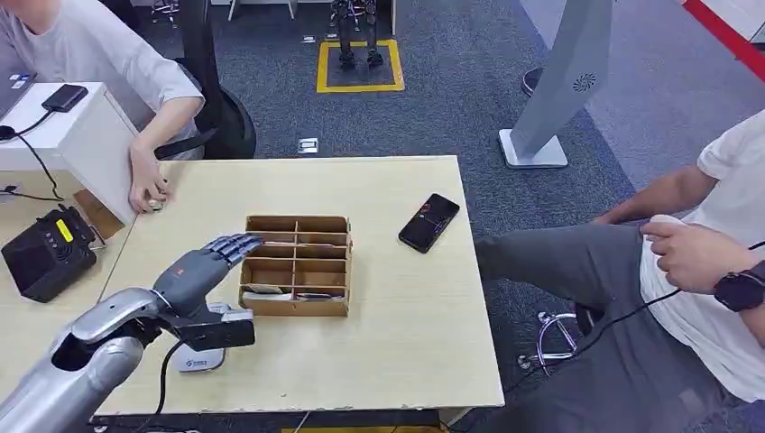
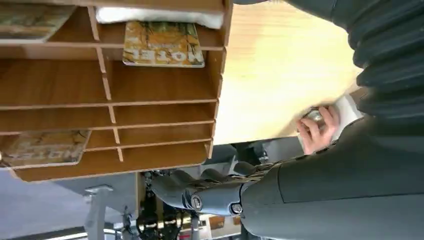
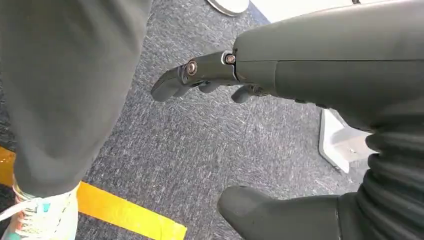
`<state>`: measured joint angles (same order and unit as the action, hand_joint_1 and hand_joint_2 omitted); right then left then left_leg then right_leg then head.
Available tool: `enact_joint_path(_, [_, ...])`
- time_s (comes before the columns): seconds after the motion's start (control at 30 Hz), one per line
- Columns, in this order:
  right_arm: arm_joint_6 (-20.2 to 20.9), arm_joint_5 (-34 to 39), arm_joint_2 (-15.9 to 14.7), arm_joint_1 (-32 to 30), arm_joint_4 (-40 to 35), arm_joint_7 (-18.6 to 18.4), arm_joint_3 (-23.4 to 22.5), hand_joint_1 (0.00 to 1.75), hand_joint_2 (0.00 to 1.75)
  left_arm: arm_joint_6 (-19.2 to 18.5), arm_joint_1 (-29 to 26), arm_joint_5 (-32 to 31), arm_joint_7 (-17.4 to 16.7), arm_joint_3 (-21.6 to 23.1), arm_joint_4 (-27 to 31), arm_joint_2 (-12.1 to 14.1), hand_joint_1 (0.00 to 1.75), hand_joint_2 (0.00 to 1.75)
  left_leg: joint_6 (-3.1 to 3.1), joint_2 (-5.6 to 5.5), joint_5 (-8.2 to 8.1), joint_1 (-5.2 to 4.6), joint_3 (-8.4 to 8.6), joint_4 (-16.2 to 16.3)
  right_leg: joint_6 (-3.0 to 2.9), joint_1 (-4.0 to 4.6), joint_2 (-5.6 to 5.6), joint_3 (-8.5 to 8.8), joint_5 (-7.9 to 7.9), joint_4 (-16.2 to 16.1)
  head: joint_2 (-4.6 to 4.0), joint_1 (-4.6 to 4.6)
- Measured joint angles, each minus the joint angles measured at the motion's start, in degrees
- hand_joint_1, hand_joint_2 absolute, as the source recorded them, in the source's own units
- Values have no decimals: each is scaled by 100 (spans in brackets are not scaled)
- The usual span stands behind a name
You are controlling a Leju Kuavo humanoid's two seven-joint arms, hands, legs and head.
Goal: Pass the card to the sensor for recognition and then transmit it.
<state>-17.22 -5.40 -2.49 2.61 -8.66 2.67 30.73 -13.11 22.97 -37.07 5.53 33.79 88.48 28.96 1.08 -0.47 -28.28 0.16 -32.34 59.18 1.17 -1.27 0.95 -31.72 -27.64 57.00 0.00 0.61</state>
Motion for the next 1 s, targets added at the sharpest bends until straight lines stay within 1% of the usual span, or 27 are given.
enact_joint_path(0.5, [9, -2, 15, 0, 0, 0, 0, 0, 175, -41, 13, 57, 2, 125, 0, 4, 0, 175, 0, 0, 0, 0, 0, 0, 0, 0, 0, 0, 0, 0, 0, 2])
enact_joint_path(0.73, [7, -4, 15, 1, 0, 9, 2, 0, 175, -61, 87, 135, -92, 339, -2, -4, 0, 175, 0, 0, 0, 0, 0, 0, 0, 0, 0, 0, 0, 0, 0, 0])
enact_joint_path(0.87, [9, -20, 17, 2, 0, -15, 4, 0, 175, 42, 125, 118, -214, 402, -55, -44, 0, 175, 0, 0, 0, 0, 0, 0, 0, 0, 0, -1, 0, 0, 0, 2])
enact_joint_path(1.0, [9, -54, 26, 7, -2, -26, 9, 0, 175, 225, 139, -44, -332, 477, -219, -210, 0, 175, 0, -1, 0, -1, 0, 0, 0, -1, -1, 0, 0, 0, 0, 0])
